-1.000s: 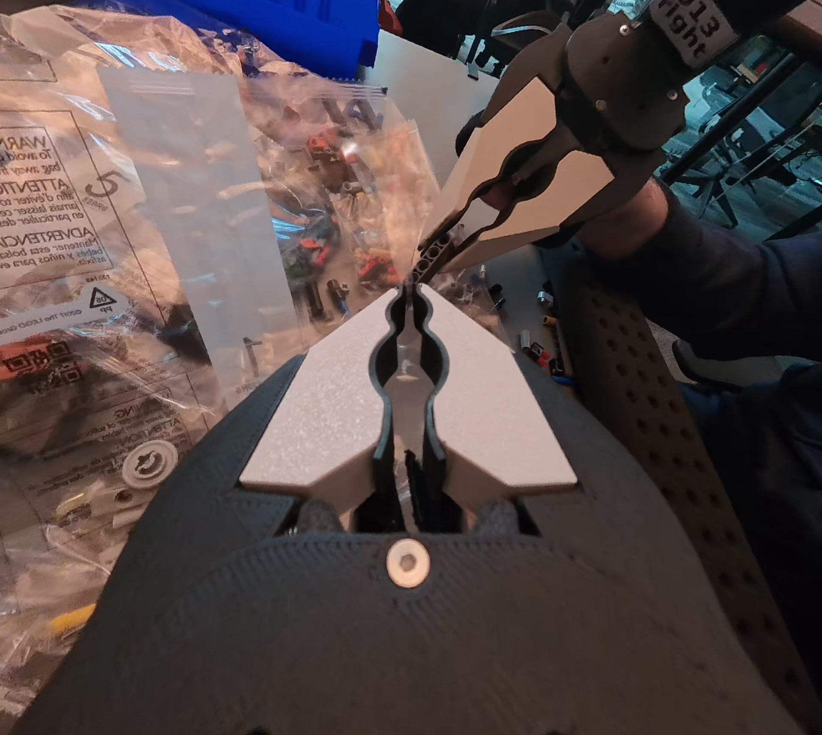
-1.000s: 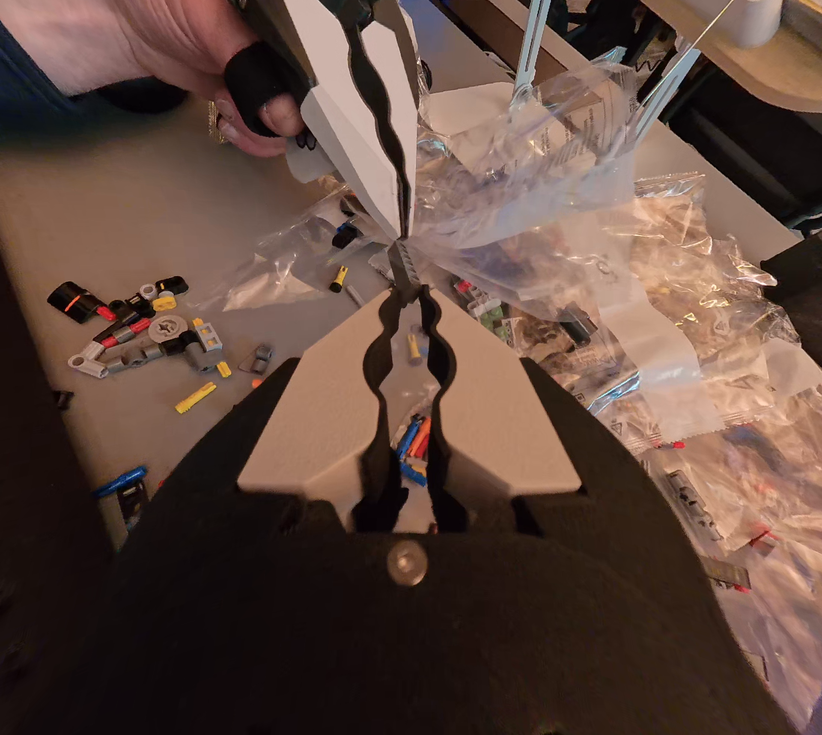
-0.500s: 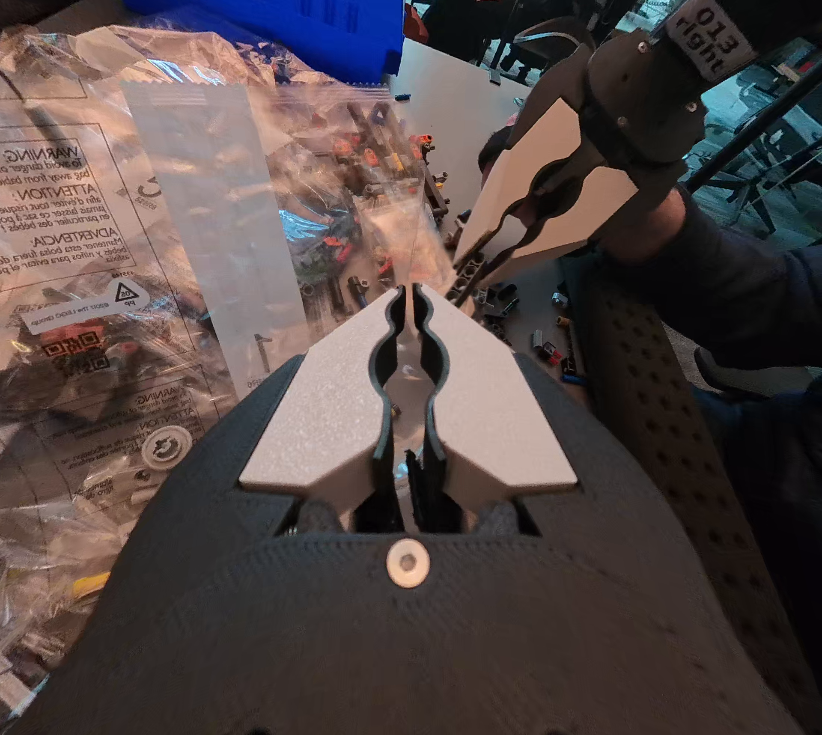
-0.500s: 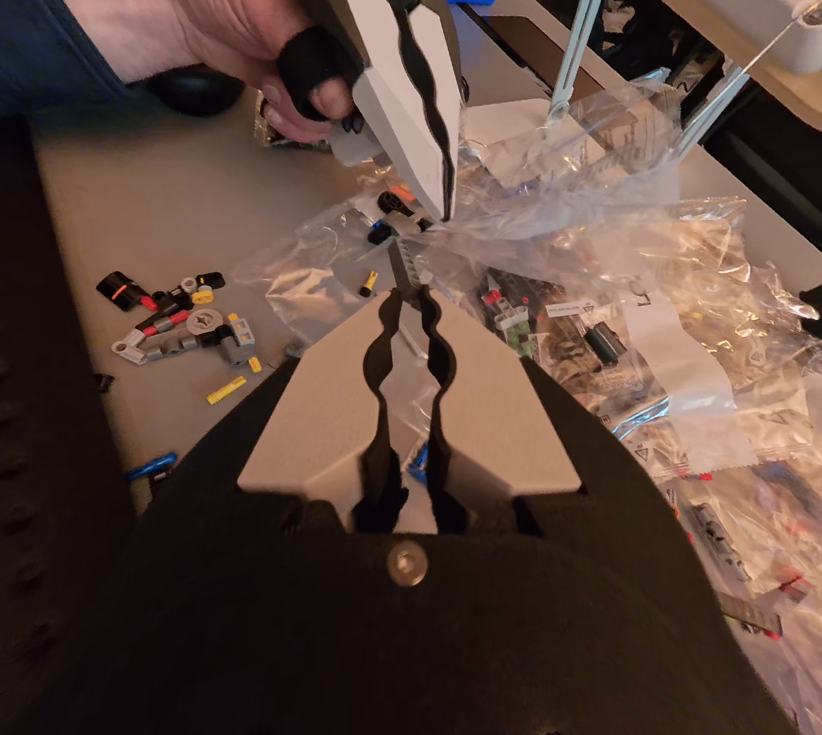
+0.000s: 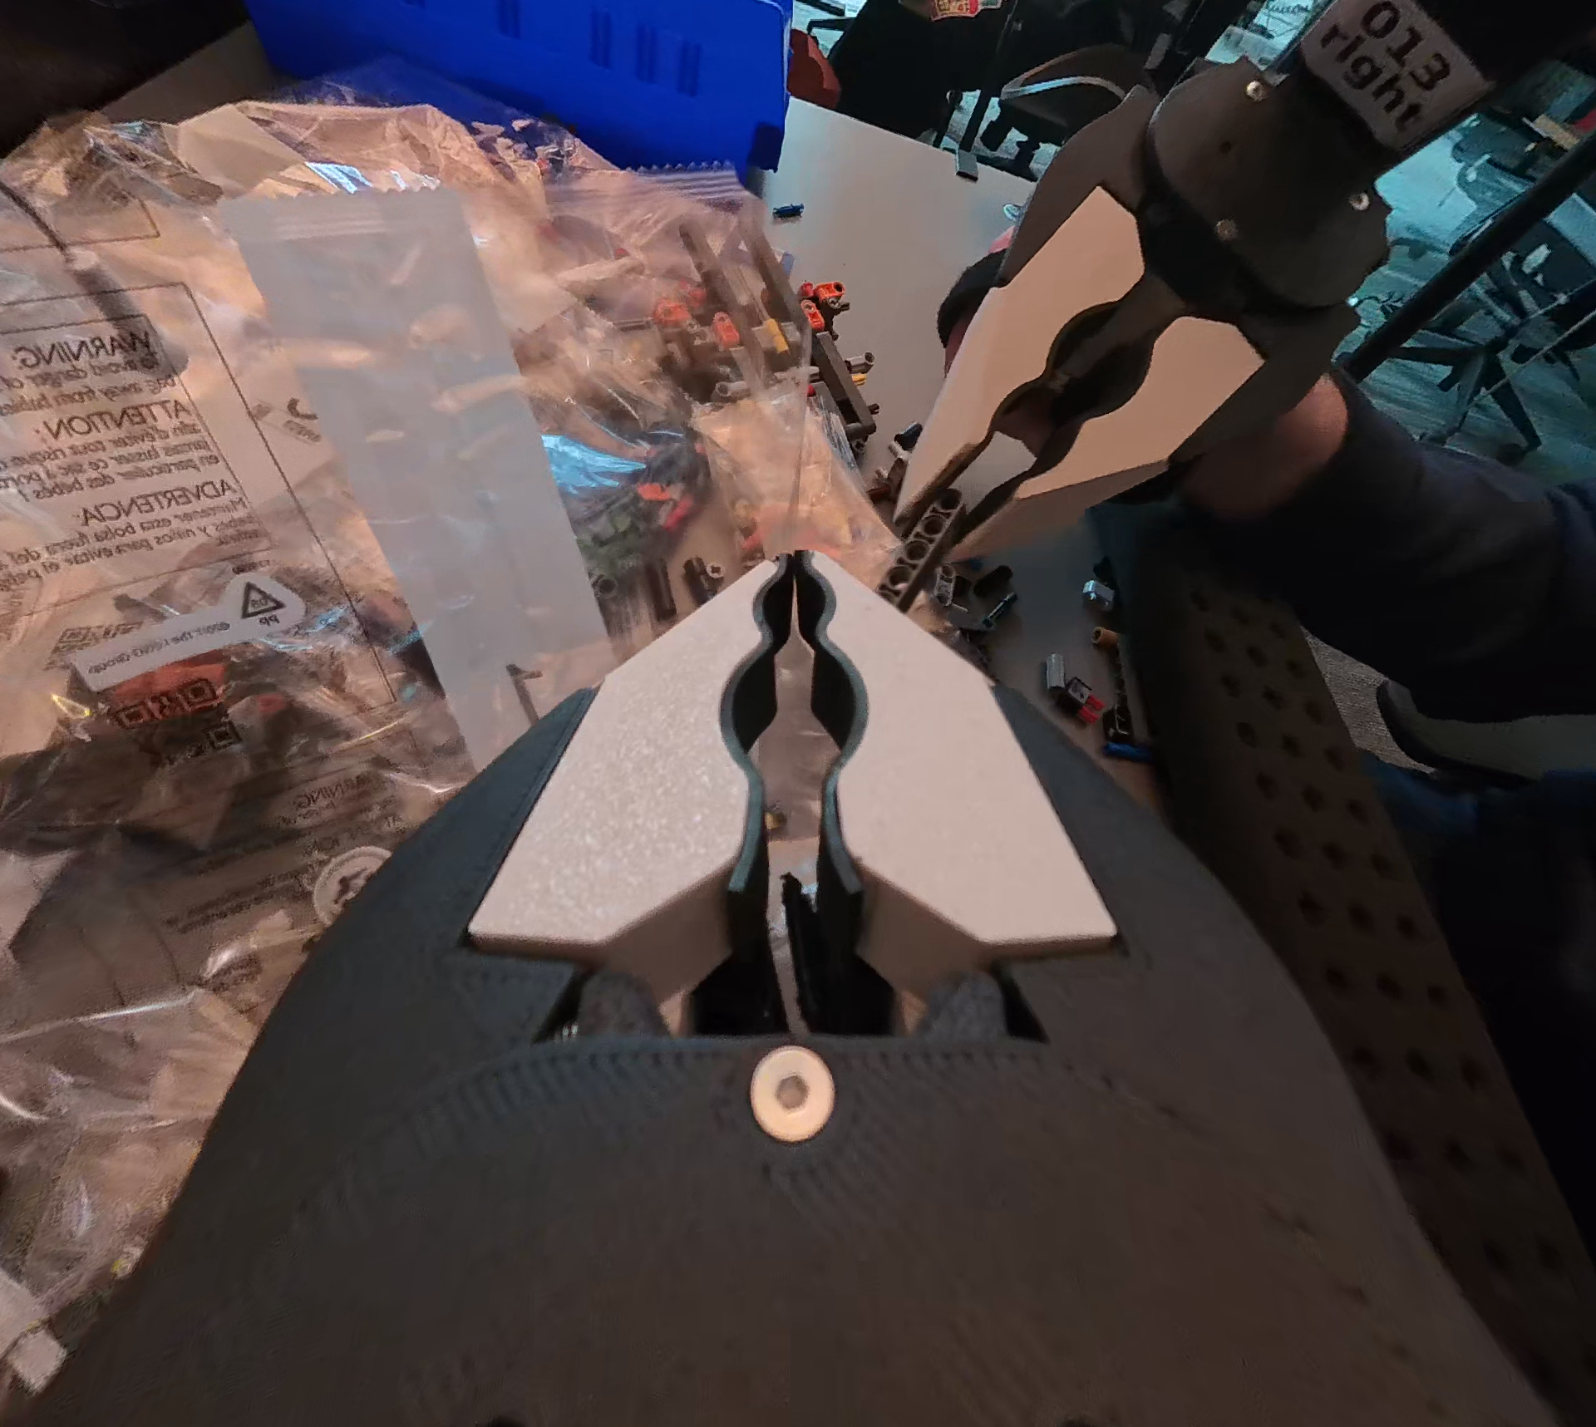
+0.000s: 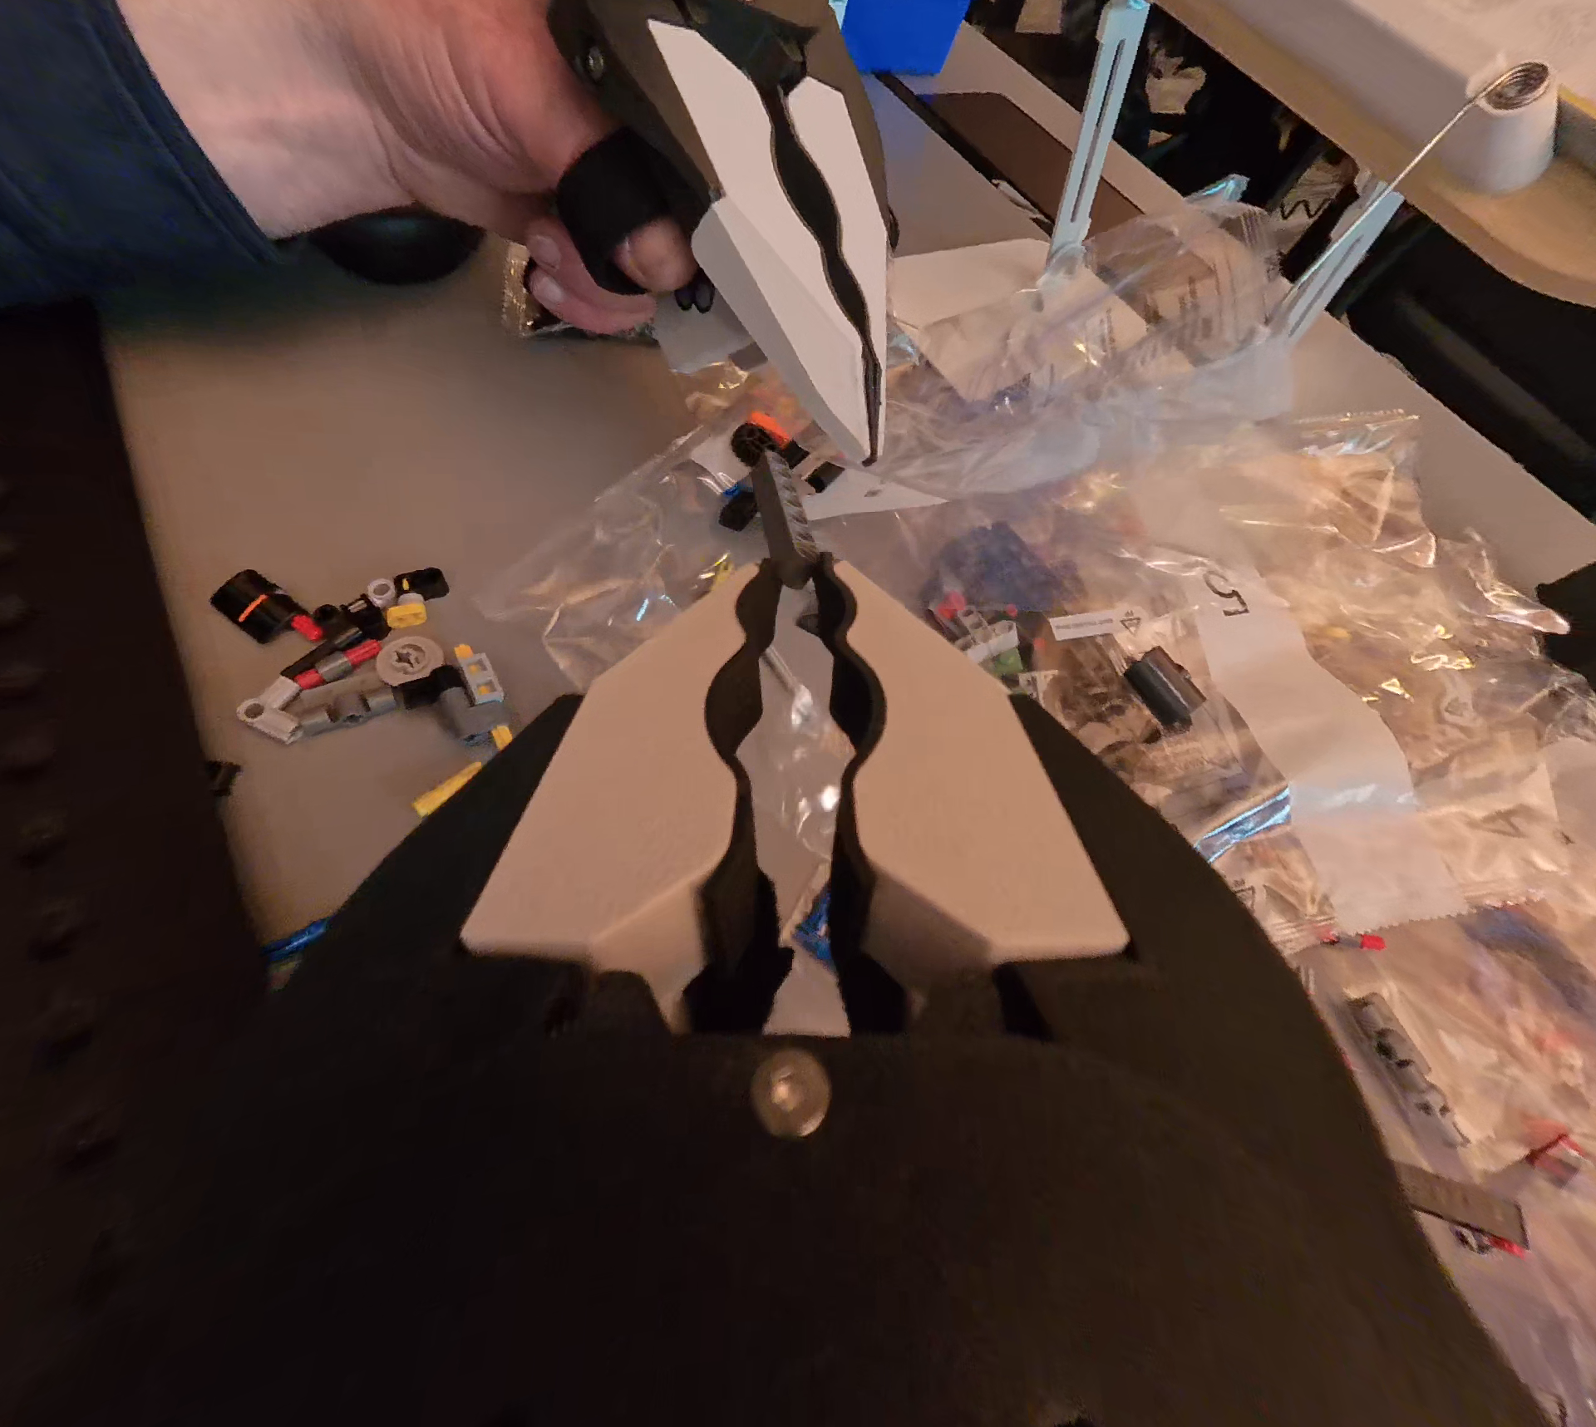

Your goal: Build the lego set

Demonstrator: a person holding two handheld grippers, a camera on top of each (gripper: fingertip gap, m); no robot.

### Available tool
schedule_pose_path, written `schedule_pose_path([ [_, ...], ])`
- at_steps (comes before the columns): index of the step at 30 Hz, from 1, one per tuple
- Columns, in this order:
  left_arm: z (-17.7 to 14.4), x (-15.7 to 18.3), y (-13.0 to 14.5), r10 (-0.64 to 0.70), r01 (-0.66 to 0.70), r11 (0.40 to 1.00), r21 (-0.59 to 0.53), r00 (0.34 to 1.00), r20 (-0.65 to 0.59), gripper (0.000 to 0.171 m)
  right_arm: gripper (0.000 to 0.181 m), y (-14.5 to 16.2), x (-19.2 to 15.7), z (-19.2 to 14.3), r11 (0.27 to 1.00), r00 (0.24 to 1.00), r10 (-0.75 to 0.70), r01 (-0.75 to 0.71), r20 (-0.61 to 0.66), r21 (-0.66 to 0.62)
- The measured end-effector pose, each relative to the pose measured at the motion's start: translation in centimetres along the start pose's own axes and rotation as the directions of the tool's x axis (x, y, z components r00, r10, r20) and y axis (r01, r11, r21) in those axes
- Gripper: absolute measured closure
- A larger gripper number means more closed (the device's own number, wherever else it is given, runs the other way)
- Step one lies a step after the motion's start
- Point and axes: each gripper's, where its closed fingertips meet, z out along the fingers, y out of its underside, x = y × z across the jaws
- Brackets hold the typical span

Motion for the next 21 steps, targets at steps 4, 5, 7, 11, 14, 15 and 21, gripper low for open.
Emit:
schedule_pose_path([
  [4,-0.1,0.3,-0.2,0.011,-0.011,1.0,0.007,1.0,-0.008,0.171,0.175,0.9,1.4,0.1,0.998,0.997,0.006,-0.011,-0.08,-0.058],
  [5,-0.1,0.3,-0.4,0.014,-0.013,1.0,0.015,1.0,-0.007,0.171,0.175,1.0,1.7,0.1,0.998,0.995,0.007,-0.013,-0.096,-0.069],
  [7,-0.3,0.4,-0.6,0.015,-0.015,1.0,0.024,1.0,-0.011,0.171,0.175,1.7,2.3,0.2,0.993,0.992,-0.002,-0.013,-0.13,-0.114],
  [11,-0.3,0.6,-0.8,0.02,-0.019,0.999,0.032,1.0,-0.016,0.171,0.175,1.9,2.1,0.6,0.988,0.991,-0.043,0.023,-0.13,-0.151],
  [14,0.0,0.7,-0.8,0.021,-0.021,0.999,0.031,0.999,-0.025,0.171,0.174,0.9,1.6,1.3,0.991,0.996,-0.033,0.021,-0.083,-0.132],
  [15,0.0,0.9,-0.9,0.022,-0.021,0.999,0.038,0.999,-0.03,0.171,0.174,0.6,1.7,1.7,0.992,0.997,-0.021,0.011,-0.077,-0.128],
  [21,-0.8,0.0,-1.9,0.002,-0.002,0.995,0.102,1.0,0.003,0.171,0.166,-0.4,2.9,1.5,0.995,0.99,-0.04,0.027,-0.134,-0.097],
])
